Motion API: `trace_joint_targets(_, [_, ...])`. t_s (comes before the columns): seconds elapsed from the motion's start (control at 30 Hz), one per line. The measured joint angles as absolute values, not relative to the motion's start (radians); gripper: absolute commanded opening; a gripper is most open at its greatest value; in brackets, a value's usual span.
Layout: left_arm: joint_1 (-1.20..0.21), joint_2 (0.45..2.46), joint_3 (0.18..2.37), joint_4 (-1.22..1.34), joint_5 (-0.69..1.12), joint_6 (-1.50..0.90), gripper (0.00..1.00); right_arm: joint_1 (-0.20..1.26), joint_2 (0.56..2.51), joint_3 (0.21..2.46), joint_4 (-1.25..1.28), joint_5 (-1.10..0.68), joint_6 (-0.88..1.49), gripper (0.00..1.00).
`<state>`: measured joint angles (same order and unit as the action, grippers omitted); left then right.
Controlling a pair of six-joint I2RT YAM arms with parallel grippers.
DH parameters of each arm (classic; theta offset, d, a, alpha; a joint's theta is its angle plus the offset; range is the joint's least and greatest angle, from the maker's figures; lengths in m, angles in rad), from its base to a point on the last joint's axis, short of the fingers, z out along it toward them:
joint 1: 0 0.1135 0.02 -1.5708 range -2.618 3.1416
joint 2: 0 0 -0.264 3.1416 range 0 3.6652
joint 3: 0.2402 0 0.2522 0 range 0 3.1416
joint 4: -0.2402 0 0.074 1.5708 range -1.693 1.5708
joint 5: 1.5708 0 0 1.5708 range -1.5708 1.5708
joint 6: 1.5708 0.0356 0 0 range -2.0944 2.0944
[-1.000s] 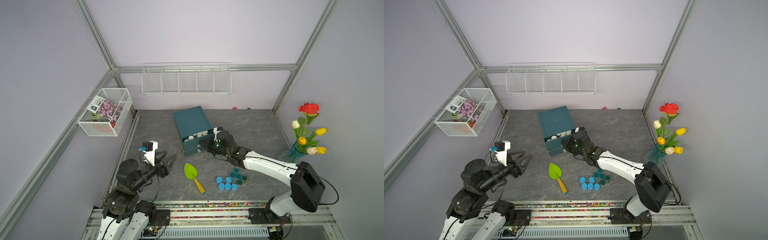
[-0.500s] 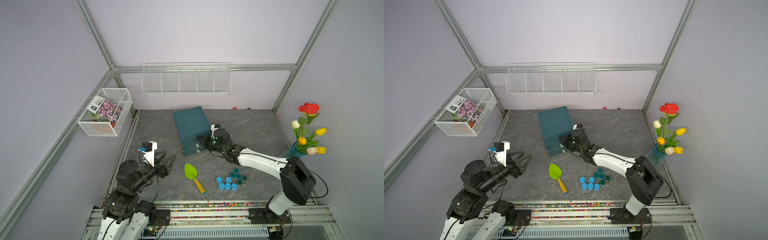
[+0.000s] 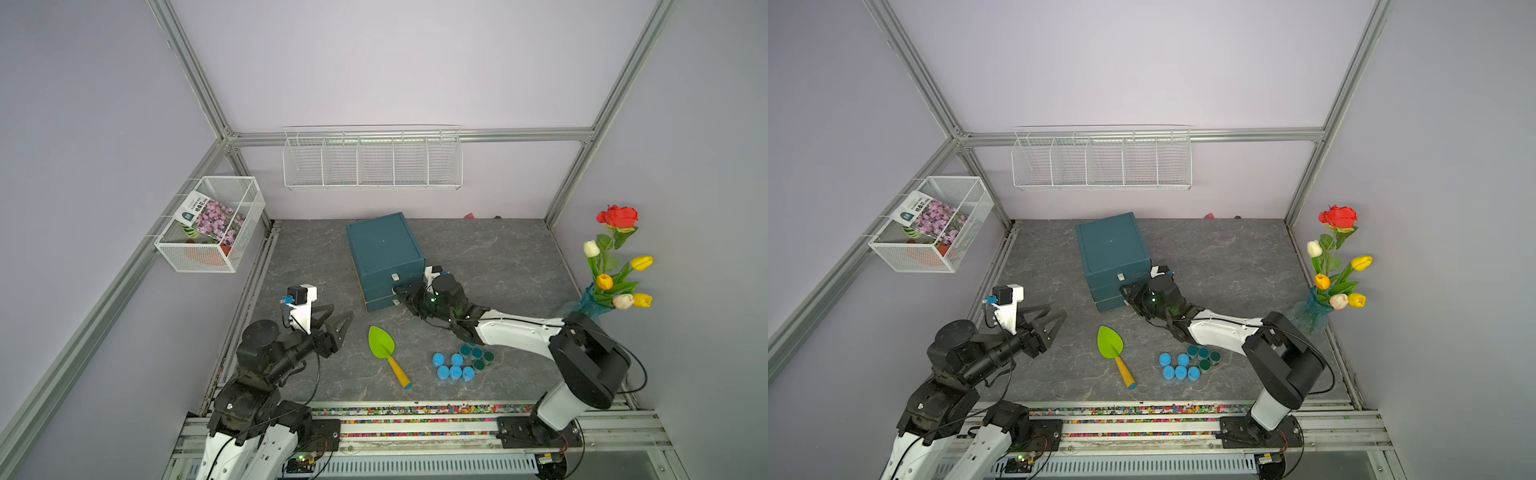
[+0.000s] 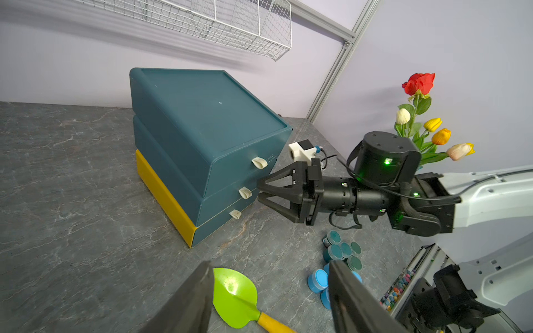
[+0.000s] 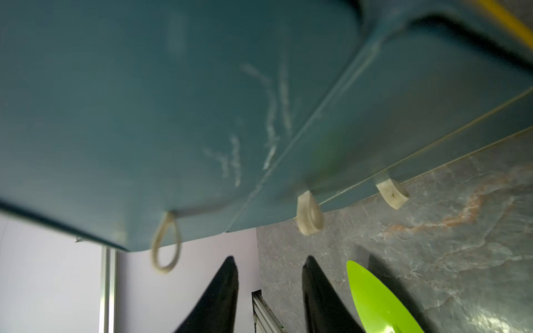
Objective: Put the paint cans in the drawer according to color
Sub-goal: Open the drawer in the storage box.
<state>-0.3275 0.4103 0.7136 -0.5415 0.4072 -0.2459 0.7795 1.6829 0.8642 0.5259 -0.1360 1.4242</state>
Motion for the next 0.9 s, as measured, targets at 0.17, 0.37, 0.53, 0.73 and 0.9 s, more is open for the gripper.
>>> trace_joint_targets(0.17, [-0.327,0.358,0.663,-0.561,0.404,-0.202,0.66,0.780,1.763,0.873,0.573,-0.131,1.441,0.42])
trace_joint_targets(0.37, [-0.327,0.370,0.655,-0.566,0.405,-0.170,0.65,0.779,1.771,0.880,0.591,-0.128,1.453,0.41])
trace_joint_targets(0.53, [-0.327,0.387,0.649,-0.567,0.409,-0.165,0.65,0.778,1.774,0.880,0.603,-0.124,1.463,0.35])
trace_joint_targets(0.73, [-0.327,0.387,0.648,-0.567,0.413,-0.162,0.65,0.777,1.774,0.872,0.626,-0.094,1.477,0.31])
trace_joint_targets(0.9, [-0.327,0.387,0.648,-0.567,0.417,-0.162,0.65,0.777,1.774,0.864,0.641,-0.066,1.497,0.27])
